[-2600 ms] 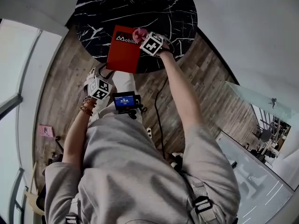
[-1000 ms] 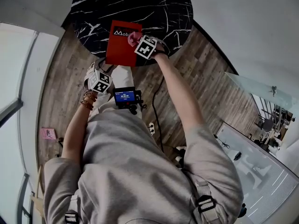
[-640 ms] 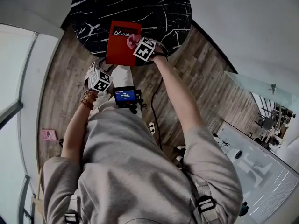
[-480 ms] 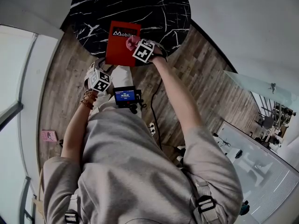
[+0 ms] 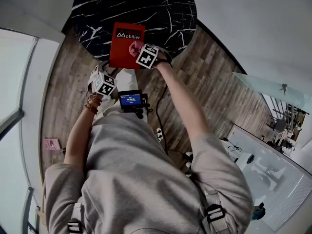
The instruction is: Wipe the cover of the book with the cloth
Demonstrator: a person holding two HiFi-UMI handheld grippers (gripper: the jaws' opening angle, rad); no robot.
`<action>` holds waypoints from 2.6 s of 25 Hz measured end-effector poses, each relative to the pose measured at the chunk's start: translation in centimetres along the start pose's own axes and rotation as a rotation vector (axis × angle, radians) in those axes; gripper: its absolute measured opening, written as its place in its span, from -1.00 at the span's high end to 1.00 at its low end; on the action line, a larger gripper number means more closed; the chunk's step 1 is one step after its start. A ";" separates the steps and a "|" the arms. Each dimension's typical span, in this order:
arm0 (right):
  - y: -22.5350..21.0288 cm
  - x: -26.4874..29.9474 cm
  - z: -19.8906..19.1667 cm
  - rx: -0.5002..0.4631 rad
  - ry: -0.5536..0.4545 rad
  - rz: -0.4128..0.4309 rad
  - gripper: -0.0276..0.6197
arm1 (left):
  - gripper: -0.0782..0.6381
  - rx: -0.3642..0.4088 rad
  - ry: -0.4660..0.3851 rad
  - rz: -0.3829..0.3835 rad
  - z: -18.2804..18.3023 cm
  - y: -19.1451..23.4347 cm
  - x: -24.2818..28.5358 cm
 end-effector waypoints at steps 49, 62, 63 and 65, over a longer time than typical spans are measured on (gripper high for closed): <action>-4.4 -8.1 5.3 -0.078 -0.243 0.138 0.73 | 0.16 0.135 0.005 -0.042 0.9 -0.5 -1.0; -11.9 0.2 7.6 0.021 -0.078 -0.010 0.73 | 0.10 0.138 0.007 -0.063 1.3 -0.1 -0.5; -11.8 0.4 7.6 0.029 -0.072 -0.004 0.73 | 0.09 0.136 0.007 -0.063 1.2 0.0 -0.4; -11.5 0.6 7.5 0.035 -0.060 0.007 0.74 | 0.08 0.129 0.003 -0.065 1.0 0.0 -0.3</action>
Point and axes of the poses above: the fingertips, and each gripper's own axes: x forward along the fingers, y to its left, z out of its top, the point moved 1 cm from there along -x, backward along the fingers
